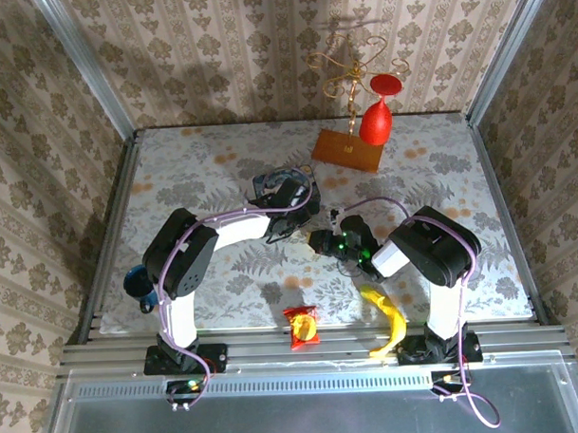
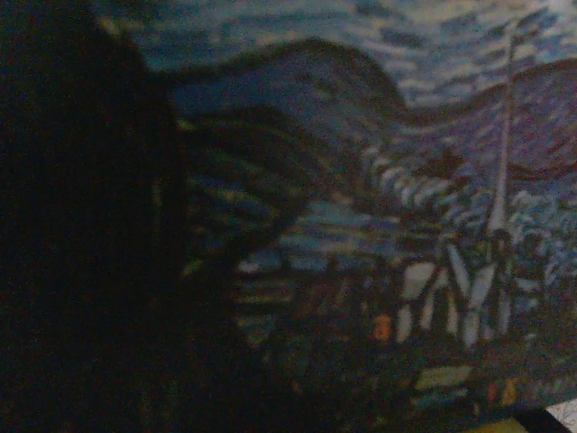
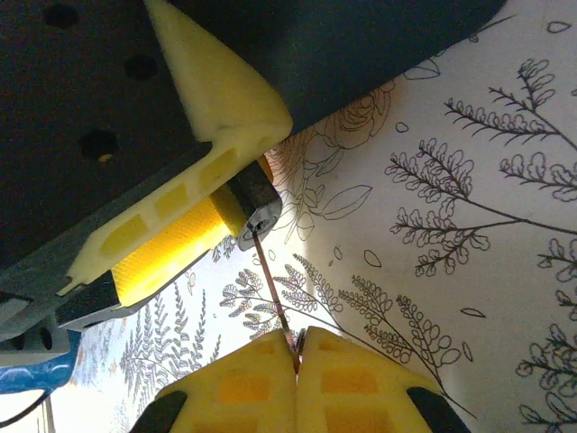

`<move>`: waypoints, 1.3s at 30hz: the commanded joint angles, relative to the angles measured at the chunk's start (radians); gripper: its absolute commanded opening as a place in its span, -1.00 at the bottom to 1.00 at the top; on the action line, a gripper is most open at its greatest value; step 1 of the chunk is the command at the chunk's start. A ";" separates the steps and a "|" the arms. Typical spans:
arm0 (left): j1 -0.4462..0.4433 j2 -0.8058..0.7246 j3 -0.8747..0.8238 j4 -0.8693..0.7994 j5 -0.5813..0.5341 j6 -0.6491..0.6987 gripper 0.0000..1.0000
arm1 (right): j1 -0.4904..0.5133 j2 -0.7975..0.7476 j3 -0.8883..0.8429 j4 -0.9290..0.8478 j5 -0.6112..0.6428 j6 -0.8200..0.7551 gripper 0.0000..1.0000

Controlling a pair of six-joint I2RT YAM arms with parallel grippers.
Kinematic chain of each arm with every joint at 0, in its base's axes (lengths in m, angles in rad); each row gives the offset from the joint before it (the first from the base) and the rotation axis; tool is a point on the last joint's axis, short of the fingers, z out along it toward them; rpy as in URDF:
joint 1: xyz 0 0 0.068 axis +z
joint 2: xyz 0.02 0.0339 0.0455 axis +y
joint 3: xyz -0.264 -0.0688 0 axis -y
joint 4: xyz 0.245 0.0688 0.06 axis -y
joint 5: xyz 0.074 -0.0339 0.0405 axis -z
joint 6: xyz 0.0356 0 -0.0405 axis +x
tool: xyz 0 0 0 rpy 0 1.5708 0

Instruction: Unlock a padlock with a key

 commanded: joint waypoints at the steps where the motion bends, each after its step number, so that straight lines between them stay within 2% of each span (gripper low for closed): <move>1: 0.000 -0.039 -0.010 0.019 -0.001 -0.021 -1.00 | 0.006 0.036 0.011 0.003 0.046 0.035 -1.00; 27: -0.010 -0.027 -0.013 0.018 0.035 -0.019 -1.00 | 0.003 0.069 0.063 0.066 -0.029 0.012 -1.00; 39: -0.015 -0.029 -0.022 0.029 0.063 -0.032 -1.00 | -0.035 0.119 0.072 0.226 -0.120 0.131 -1.00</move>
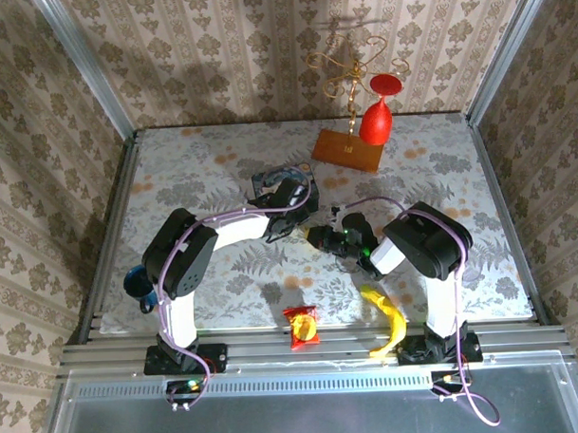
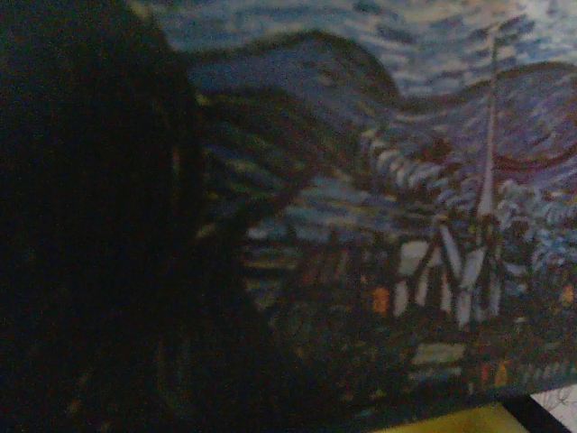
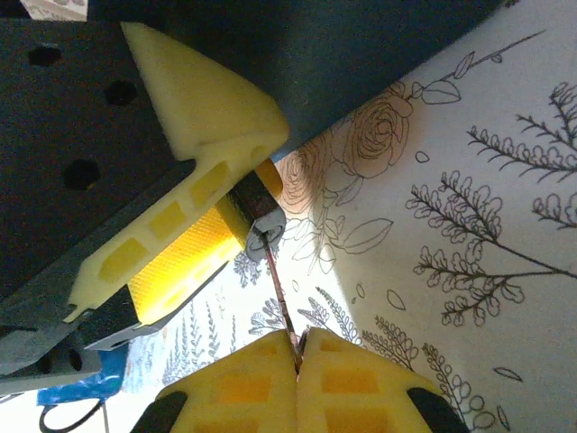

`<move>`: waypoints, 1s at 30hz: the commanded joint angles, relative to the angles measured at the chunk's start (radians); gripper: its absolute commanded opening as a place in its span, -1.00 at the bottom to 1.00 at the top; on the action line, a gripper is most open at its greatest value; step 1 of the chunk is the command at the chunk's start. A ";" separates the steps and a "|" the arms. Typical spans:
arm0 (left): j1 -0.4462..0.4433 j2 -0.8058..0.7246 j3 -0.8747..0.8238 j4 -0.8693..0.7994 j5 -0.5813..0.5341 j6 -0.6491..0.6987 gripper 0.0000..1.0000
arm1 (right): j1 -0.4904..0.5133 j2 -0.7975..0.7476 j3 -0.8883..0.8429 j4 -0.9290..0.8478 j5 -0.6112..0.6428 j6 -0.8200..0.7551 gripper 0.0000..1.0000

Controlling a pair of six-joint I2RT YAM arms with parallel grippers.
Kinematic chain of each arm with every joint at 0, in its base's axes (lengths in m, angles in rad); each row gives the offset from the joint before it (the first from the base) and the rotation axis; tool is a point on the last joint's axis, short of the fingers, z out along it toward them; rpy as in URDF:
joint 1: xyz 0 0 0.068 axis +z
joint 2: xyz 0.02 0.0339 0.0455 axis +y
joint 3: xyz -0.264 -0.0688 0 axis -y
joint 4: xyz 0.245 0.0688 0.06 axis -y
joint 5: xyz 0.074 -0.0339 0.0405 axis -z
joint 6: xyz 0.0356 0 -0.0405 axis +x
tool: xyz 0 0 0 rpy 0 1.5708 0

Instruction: Unlock a padlock with a key

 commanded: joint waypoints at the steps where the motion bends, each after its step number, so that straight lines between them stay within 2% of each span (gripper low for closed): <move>1: -0.020 -0.028 -0.015 -0.002 0.082 -0.019 -1.00 | -0.007 0.048 0.045 0.119 -0.039 0.043 -1.00; 5: -0.023 -0.026 -0.008 -0.002 0.098 -0.021 -1.00 | -0.020 0.070 0.051 0.157 -0.056 0.071 -1.00; 14: -0.023 -0.026 -0.008 0.004 0.124 -0.024 -1.00 | -0.020 0.065 0.071 0.085 -0.069 0.048 -1.00; 23: -0.029 -0.021 -0.007 0.007 0.132 -0.025 -1.00 | -0.026 0.070 0.105 0.047 -0.152 0.088 -1.00; 30: -0.028 -0.029 -0.013 -0.008 0.134 -0.016 -1.00 | -0.072 0.070 0.090 0.057 -0.198 0.097 -1.00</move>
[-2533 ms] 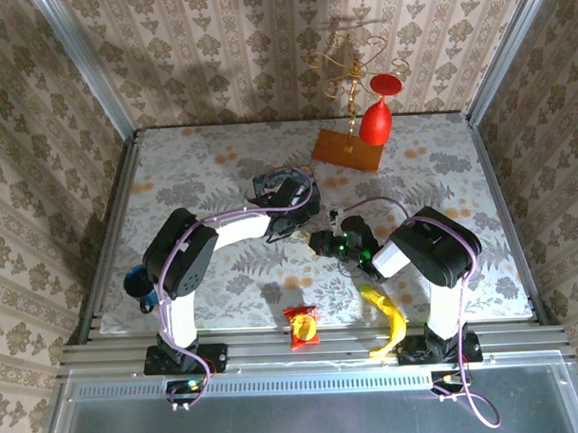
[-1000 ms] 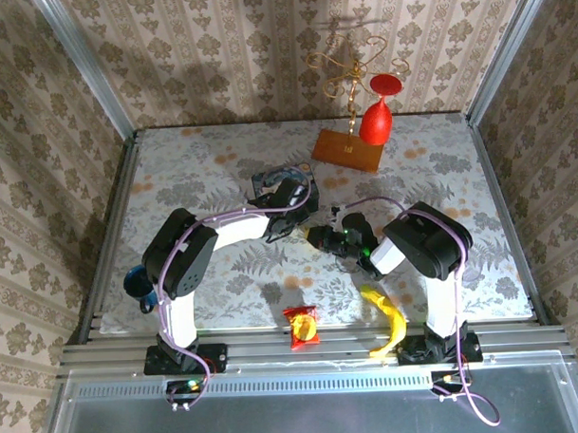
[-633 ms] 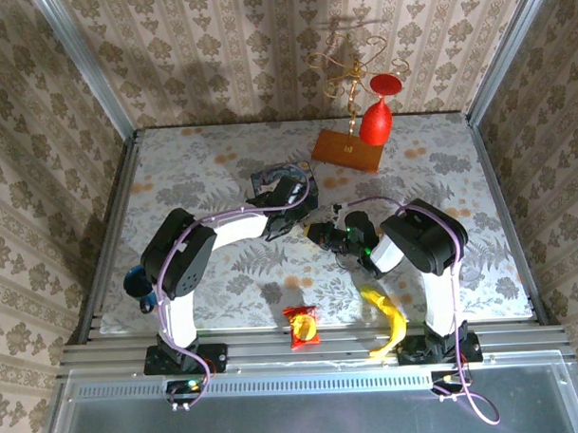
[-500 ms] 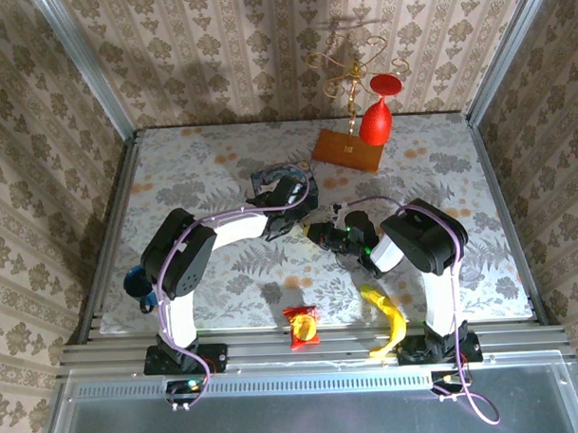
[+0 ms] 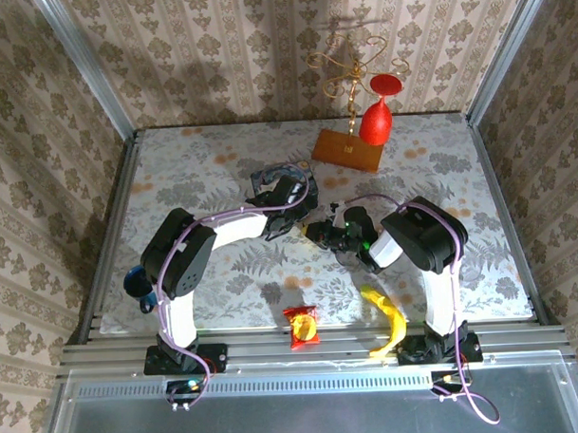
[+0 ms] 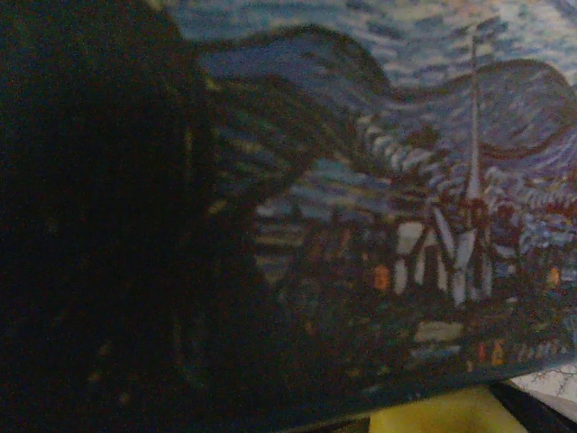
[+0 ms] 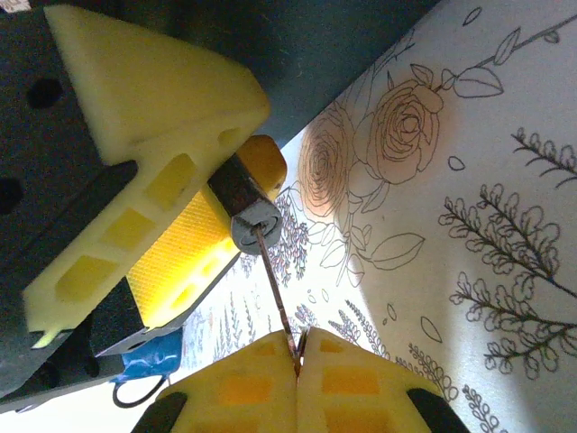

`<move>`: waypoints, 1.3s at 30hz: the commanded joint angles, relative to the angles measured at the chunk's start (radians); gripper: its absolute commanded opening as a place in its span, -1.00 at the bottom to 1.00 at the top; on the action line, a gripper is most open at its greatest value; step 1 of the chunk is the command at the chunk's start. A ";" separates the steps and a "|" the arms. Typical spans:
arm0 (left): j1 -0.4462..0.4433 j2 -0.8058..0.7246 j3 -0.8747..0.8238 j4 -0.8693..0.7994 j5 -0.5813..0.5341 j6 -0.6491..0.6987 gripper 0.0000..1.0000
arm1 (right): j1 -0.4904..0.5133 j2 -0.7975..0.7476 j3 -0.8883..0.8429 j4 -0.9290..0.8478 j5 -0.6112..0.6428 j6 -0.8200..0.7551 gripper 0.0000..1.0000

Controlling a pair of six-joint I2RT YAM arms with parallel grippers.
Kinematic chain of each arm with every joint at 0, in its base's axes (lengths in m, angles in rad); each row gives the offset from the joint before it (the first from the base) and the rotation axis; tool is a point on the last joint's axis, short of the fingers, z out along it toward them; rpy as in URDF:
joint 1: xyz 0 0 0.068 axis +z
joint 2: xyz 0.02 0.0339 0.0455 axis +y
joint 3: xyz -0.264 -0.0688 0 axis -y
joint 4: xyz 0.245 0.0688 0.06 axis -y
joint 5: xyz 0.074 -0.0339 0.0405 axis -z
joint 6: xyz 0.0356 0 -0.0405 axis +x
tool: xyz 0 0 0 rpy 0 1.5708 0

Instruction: Unlock a padlock with a key

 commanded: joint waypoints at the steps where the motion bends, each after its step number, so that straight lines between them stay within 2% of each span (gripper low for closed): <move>1: -0.039 -0.025 -0.016 -0.034 0.122 -0.009 -1.00 | -0.023 0.016 0.028 0.050 -0.035 -0.007 -1.00; 19: -0.038 -0.046 -0.035 -0.039 0.119 0.000 -1.00 | -0.098 -0.014 0.080 -0.063 -0.164 -0.067 -1.00; 27: -0.032 -0.059 -0.045 -0.038 0.115 0.003 -1.00 | -0.157 -0.024 0.071 -0.091 -0.262 -0.091 -1.00; 39: -0.030 -0.061 -0.047 -0.026 0.122 -0.007 -1.00 | -0.166 -0.041 0.087 -0.169 -0.336 -0.179 -1.00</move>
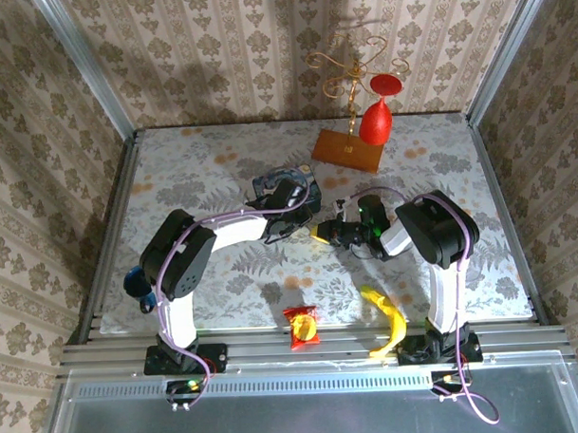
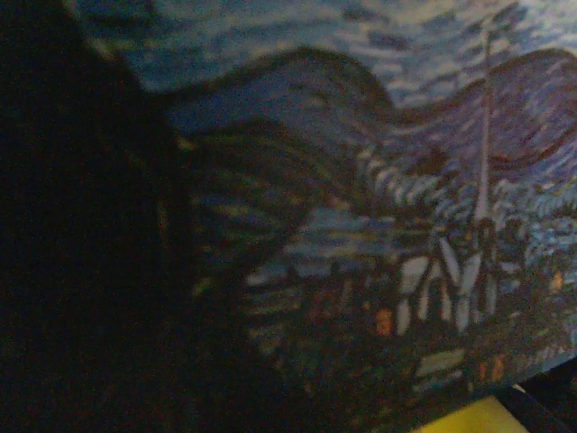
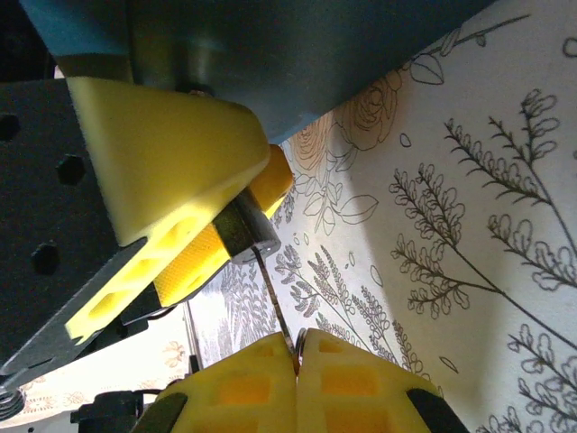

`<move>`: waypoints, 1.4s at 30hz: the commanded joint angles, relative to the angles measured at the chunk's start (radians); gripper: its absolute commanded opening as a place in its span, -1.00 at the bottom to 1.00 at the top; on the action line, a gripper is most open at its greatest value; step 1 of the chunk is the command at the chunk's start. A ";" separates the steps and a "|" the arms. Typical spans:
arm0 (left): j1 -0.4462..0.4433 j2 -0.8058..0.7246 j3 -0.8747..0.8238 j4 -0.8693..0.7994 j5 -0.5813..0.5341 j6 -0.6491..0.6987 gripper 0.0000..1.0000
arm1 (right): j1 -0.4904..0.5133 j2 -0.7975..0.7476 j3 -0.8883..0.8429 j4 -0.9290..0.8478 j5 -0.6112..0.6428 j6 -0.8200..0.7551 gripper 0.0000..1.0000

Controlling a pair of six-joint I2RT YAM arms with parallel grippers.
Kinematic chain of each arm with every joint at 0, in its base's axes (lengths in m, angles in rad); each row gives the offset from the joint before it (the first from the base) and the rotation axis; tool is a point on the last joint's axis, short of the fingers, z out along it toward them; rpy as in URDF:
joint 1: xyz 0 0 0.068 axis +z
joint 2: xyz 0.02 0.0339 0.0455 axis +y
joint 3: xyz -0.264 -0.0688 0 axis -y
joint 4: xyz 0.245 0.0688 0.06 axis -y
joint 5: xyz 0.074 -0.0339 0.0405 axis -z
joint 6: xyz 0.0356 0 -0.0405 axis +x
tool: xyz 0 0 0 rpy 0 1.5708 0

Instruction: Unlock a padlock with a key

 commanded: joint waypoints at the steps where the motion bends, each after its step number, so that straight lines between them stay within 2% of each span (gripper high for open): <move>1: -0.022 -0.052 -0.018 -0.035 0.051 -0.010 -1.00 | -0.013 -0.029 0.039 0.011 -0.008 -0.041 -1.00; 10: -0.013 -0.054 -0.011 -0.024 0.058 -0.064 -1.00 | -0.009 -0.028 -0.018 0.096 0.027 -0.046 -1.00; 23: -0.003 -0.031 0.011 -0.020 0.137 -0.138 -1.00 | -0.004 0.027 -0.073 0.260 0.042 -0.038 -1.00; 42: -0.005 -0.021 0.014 -0.015 0.161 -0.136 -1.00 | -0.003 0.037 -0.034 0.240 0.037 -0.042 -1.00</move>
